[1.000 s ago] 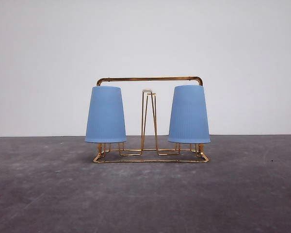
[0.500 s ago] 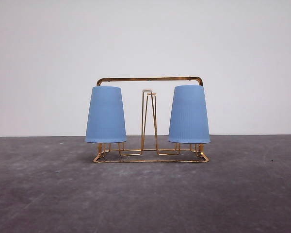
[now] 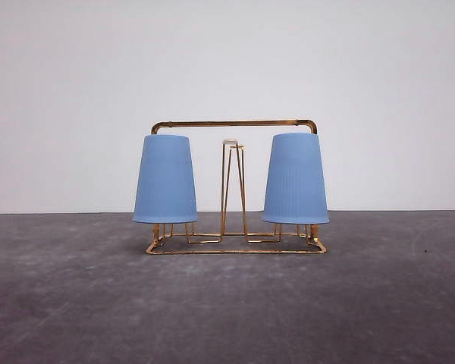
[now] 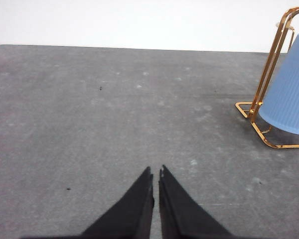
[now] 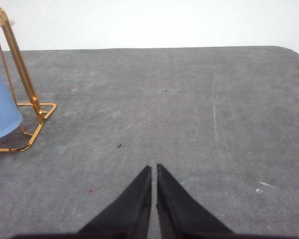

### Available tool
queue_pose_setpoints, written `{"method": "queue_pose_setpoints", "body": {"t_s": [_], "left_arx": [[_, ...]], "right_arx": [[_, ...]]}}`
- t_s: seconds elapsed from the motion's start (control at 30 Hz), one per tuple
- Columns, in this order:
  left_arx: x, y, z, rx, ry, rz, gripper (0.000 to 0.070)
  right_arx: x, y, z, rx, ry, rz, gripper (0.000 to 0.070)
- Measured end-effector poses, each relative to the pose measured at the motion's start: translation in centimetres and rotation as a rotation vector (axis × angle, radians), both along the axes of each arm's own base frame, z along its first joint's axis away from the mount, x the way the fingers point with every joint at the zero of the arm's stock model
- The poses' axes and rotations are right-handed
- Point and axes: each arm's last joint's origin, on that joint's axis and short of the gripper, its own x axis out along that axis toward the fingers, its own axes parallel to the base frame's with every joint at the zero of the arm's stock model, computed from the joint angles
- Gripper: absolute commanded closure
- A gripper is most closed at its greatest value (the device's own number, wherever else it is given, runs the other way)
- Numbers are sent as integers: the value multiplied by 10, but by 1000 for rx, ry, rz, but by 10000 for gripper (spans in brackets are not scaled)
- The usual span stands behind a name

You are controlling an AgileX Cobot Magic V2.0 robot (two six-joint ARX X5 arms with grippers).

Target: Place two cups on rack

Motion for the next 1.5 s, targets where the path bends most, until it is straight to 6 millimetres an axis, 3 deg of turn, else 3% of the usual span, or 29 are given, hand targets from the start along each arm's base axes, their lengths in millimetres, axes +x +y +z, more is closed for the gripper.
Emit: {"method": "queue_pose_setpoints", "body": {"t_s": [1.5], "left_arx": [[0, 0, 0, 0, 0, 0, 700]], "right_arx": [[0, 0, 0, 0, 0, 0, 686]]}}
